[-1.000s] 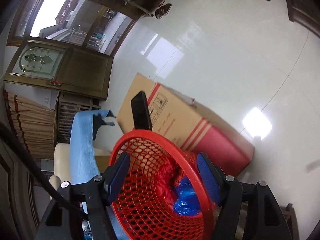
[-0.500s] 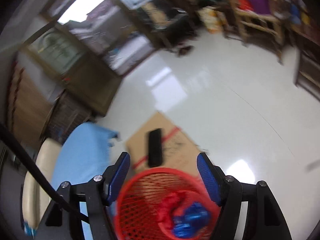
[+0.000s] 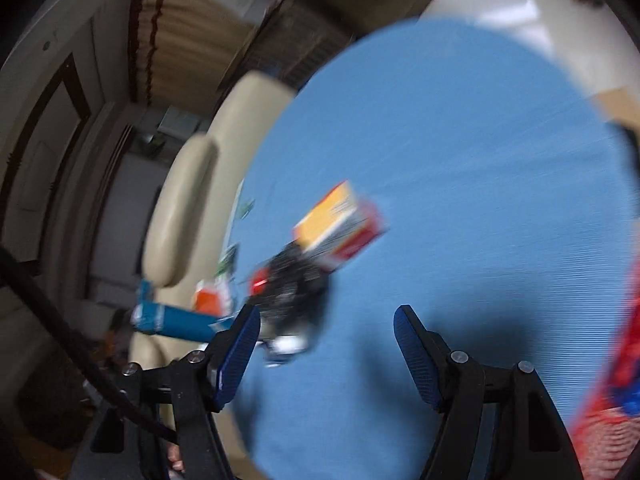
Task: Collect trash
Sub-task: 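Bring both grippers back over the trash pile on the table, then grasp the black plastic bag with the right gripper and lift it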
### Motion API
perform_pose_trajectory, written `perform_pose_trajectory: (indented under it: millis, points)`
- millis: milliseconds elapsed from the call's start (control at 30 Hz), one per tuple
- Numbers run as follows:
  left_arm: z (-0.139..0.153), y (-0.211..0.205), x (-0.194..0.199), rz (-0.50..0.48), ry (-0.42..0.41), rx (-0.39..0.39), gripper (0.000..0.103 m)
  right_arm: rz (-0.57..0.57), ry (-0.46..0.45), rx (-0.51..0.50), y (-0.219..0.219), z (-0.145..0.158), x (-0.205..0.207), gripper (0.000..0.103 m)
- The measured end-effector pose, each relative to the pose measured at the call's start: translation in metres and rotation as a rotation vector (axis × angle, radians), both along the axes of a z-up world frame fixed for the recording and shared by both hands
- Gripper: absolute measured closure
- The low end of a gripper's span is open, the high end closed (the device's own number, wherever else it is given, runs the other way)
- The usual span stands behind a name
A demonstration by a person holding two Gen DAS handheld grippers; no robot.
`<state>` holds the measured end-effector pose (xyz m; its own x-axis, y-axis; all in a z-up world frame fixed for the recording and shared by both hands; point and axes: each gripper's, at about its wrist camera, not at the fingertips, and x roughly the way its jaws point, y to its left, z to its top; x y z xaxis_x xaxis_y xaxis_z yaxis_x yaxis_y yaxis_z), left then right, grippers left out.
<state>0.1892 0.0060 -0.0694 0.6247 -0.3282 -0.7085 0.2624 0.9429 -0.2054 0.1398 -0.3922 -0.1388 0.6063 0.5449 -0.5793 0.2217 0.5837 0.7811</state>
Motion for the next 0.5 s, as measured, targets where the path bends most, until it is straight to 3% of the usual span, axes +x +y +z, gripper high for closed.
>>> perform_pose_trajectory:
  millis: [200, 367, 433, 467, 500]
  points:
    - [0.000, -0.019, 0.040, -0.024, -0.023, -0.062, 0.024, 0.079, 0.083, 0.016, 0.073, -0.018, 0.075, 0.030]
    - [-0.029, -0.023, 0.051, -0.059, 0.062, -0.087, 0.024, 0.102, 0.157, -0.098, 0.116, -0.034, 0.105, 0.030]
    - [-0.040, -0.019, 0.046, -0.081, 0.101, -0.114, 0.024, 0.121, 0.153, -0.168, 0.128, -0.034, 0.106, 0.038]
    - [-0.044, -0.018, 0.043, -0.095, 0.117, -0.120, 0.024, 0.142, 0.138, -0.198, 0.132, -0.033, 0.104, 0.051]
    - [-0.048, -0.017, 0.039, -0.104, 0.129, -0.117, 0.024, 0.169, 0.128, -0.233, 0.137, -0.033, 0.102, 0.053]
